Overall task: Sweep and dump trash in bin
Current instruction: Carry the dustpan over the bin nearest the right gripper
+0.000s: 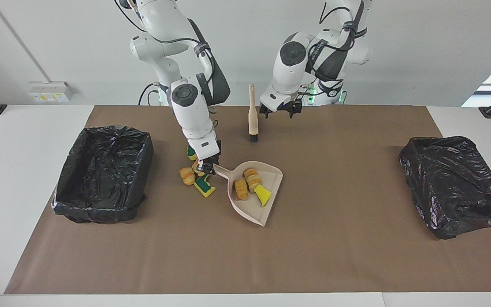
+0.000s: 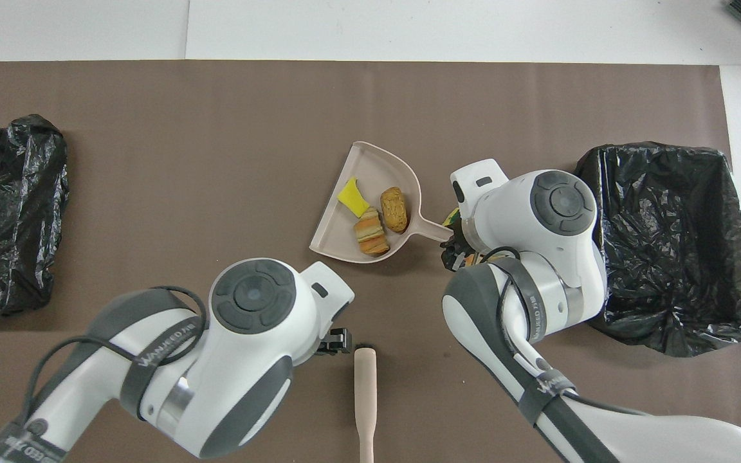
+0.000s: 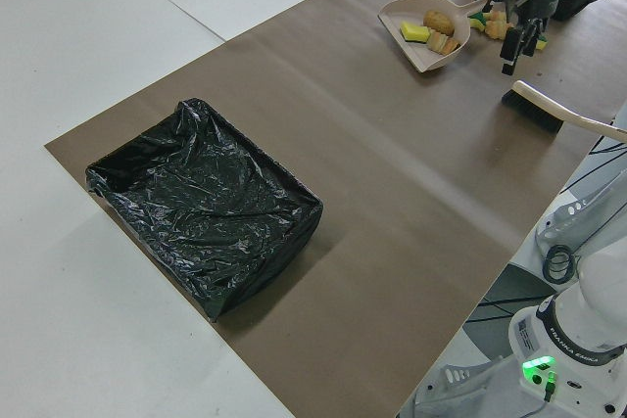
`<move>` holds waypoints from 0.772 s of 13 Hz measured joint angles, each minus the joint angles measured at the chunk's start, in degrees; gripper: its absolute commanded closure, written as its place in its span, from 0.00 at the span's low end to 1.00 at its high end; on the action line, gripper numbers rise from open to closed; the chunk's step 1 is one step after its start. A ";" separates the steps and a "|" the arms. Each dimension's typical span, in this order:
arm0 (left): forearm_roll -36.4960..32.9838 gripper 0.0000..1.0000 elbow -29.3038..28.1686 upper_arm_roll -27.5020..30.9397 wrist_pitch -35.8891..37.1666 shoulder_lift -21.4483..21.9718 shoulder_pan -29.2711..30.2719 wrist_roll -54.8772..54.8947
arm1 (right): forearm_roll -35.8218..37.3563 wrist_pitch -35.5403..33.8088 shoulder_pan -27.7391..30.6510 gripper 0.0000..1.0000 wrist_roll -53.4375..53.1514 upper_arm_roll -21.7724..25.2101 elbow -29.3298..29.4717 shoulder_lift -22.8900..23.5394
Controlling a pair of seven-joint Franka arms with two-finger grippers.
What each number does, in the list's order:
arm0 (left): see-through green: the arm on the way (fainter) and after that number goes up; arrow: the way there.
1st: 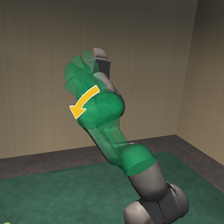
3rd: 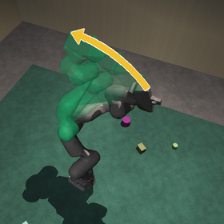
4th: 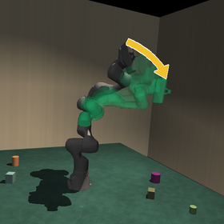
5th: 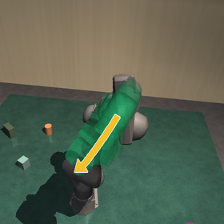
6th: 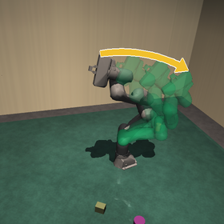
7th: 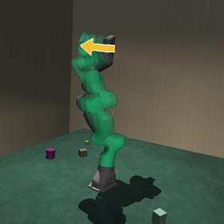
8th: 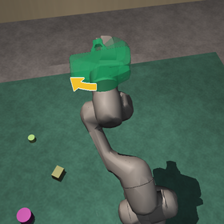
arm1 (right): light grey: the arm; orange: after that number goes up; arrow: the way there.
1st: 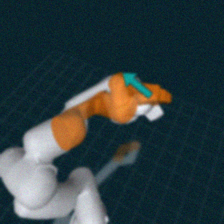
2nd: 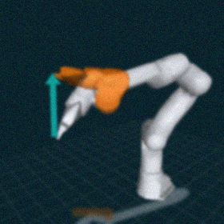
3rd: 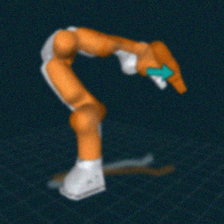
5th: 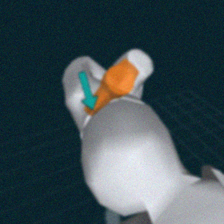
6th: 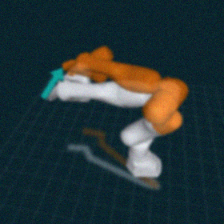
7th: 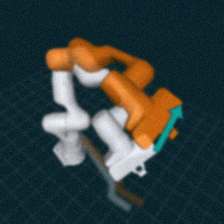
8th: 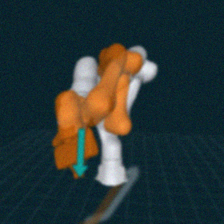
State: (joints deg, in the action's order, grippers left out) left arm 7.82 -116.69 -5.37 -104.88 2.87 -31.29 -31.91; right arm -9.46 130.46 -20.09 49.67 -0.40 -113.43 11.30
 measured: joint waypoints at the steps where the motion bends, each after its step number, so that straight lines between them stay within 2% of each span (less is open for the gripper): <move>1: -0.59 0.00 2.61 0.09 0.65 0.12 3.50 2.60 | -1.51 -0.59 0.99 1.00 0.00 0.08 0.36 -1.07; 4: -3.53 0.00 9.80 0.30 4.91 0.35 11.60 13.28 | -2.61 -7.24 6.45 1.00 2.27 0.23 3.02 -4.90; 8: -5.87 0.00 18.93 0.35 11.98 0.45 18.16 23.61 | -2.85 -20.64 19.18 1.00 10.85 0.68 7.65 -10.77; 10: -6.17 0.00 24.54 0.35 18.45 0.45 20.76 27.21 | -2.97 -26.65 25.84 1.00 16.06 0.89 9.81 -12.14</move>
State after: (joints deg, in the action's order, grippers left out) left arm 1.65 -92.15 -5.01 -86.43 3.32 -10.53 -4.70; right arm -12.43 103.81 5.75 65.74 0.49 -103.62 -0.84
